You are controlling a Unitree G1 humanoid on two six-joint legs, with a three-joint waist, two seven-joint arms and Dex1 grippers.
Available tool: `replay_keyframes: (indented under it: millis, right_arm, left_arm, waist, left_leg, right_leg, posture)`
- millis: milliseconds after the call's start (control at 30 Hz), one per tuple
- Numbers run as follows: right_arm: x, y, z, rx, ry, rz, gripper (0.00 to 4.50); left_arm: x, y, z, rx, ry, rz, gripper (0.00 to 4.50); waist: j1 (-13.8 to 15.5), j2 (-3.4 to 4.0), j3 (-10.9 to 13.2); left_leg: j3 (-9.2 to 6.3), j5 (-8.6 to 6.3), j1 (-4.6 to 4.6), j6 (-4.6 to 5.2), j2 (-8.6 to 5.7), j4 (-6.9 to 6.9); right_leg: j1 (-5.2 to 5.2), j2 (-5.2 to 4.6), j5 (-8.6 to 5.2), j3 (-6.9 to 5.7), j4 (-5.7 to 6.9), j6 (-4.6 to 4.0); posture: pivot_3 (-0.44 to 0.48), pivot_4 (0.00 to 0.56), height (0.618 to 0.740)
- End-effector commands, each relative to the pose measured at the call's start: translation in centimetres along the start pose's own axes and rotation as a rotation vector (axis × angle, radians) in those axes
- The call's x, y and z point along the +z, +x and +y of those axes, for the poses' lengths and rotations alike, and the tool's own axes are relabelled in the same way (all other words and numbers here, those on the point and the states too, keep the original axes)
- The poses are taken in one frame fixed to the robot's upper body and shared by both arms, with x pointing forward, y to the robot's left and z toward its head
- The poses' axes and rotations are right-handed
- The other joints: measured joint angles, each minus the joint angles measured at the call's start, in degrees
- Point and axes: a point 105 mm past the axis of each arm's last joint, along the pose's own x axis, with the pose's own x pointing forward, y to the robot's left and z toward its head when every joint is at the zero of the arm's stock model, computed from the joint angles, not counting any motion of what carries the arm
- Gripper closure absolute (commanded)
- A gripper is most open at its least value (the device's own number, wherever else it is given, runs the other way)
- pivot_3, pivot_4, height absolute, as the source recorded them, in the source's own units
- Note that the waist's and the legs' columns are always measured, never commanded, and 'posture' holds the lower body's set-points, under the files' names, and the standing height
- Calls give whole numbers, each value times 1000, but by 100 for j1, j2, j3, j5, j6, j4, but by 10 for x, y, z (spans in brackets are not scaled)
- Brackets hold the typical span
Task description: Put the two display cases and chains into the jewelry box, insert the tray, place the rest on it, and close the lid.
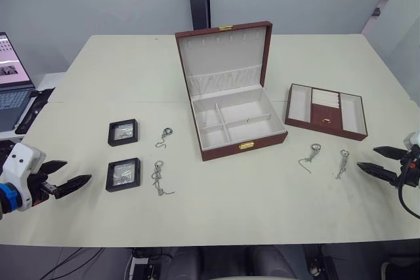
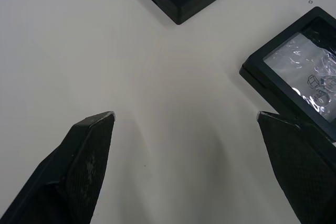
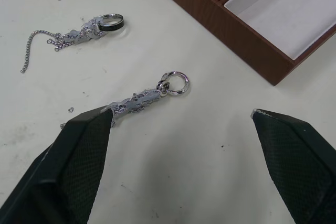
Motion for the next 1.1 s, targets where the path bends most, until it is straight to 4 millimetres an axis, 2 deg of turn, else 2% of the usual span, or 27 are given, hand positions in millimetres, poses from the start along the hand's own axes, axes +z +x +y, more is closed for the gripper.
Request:
replay_keyframes:
  millis: [33, 533, 967, 1100]
  right_arm:
    - [14, -7, -8, -37, -35, -33, 19]
    - [17, -1, -7, -28, -33, -46, 19]
    - [17, 2, -7, -22, -36, -49, 19]
    - [31, 1, -4, -17, -27, -109, 19]
  left_arm:
    - [6, -4, 5, 18, 20, 0, 0]
    - [4, -7, 15, 67, 21, 18, 0]
    - [1, -8, 16, 85, 26, 24, 0]
    - [13, -3, 13, 78, -3, -44, 0]
  waist:
    - [0, 0, 0]
    - [-1, 0, 0]
    - [-2, 0, 0]
    - [-2, 0, 0]
  left_leg:
    - [0, 0, 0, 0, 0, 0]
    - [2, 0, 2, 0, 0, 3]
    - [2, 0, 2, 0, 0, 4]
    - [2, 0, 2, 0, 0, 5]
  right_leg:
    - [0, 0, 0, 0, 0, 0]
    - [-1, 0, 0, -1, 8, 0]
    - [-1, 0, 0, -1, 10, 0]
    - [-1, 0, 0, -1, 11, 0]
  posture:
    - [0, 150, 740]
    - [0, 150, 740]
    - [0, 150, 740]
    - [0, 150, 740]
